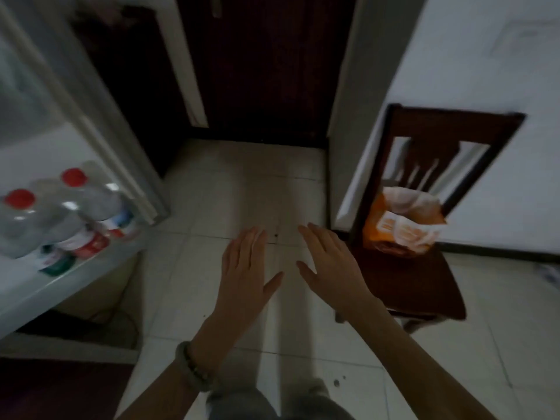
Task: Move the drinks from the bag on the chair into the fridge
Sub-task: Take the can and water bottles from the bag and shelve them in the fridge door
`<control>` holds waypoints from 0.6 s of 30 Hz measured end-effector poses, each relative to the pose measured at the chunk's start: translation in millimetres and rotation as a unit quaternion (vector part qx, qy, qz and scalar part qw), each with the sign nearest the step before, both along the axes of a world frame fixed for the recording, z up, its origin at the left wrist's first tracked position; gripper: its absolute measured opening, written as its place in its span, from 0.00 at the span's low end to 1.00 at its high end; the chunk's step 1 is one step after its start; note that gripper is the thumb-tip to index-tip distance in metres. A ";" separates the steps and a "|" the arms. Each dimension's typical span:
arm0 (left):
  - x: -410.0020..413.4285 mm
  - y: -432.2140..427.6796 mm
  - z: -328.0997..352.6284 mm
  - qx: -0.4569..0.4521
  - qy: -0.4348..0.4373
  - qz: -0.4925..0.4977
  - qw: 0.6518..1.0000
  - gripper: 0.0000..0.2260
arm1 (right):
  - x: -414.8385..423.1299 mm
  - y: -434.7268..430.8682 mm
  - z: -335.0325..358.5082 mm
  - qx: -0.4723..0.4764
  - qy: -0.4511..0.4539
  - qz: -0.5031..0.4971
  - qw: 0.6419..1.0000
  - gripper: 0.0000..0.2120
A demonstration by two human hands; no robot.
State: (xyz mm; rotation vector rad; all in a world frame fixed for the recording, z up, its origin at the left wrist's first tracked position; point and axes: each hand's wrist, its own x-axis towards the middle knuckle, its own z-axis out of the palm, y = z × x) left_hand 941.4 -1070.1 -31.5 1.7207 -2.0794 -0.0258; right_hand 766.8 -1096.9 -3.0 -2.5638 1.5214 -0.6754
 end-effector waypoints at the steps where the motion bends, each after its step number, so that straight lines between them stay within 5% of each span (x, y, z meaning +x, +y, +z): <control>1: -20.6 -3.1 -1.6 0.002 -0.001 -0.014 1.000 0.32 | -21.6 2.3 -1.4 0.000 0.010 -0.016 1.000 0.30; 18: -273.4 -103.0 -21.8 0.036 -0.006 -0.267 0.963 0.34 | -268.7 11.4 -19.7 0.056 -0.022 -0.306 0.950 0.34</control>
